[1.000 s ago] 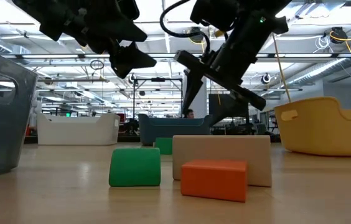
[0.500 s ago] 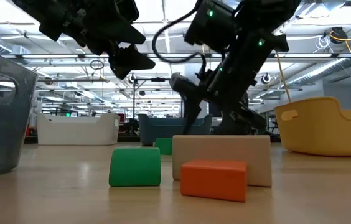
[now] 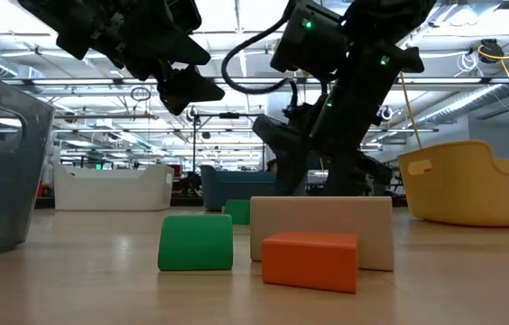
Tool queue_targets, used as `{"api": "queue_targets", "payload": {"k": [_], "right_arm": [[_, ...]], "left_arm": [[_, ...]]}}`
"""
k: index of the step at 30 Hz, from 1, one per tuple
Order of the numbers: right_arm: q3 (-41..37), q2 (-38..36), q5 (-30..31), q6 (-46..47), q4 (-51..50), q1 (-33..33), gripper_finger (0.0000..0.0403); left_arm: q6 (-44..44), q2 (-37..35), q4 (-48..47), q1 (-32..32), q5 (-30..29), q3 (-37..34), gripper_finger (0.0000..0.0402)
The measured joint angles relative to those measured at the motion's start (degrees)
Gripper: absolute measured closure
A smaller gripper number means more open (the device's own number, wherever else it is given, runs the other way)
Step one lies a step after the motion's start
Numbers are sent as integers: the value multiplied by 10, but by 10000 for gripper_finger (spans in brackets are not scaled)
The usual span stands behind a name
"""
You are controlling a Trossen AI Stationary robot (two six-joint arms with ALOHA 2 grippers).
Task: Sort & place blocks by color
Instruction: Put the blue block into the black bin
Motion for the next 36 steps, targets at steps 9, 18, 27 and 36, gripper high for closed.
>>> {"api": "queue_targets", "payload": {"k": [9, 18, 27, 36], "right_arm": [[-2, 2, -1, -300, 51, -1, 171], [-2, 2, 26, -367, 77, -4, 193], [-27, 1, 26, -366, 68, -4, 193], [-57, -2, 40, -299, 75, -22, 193]], "left_arm": [[-8, 0, 1, 0, 0, 0, 137], [-20, 0, 2, 0, -20, 0, 137], [-20, 0, -2, 0, -20, 0, 137], [-26, 0, -2, 0, -21, 0, 137]]}}
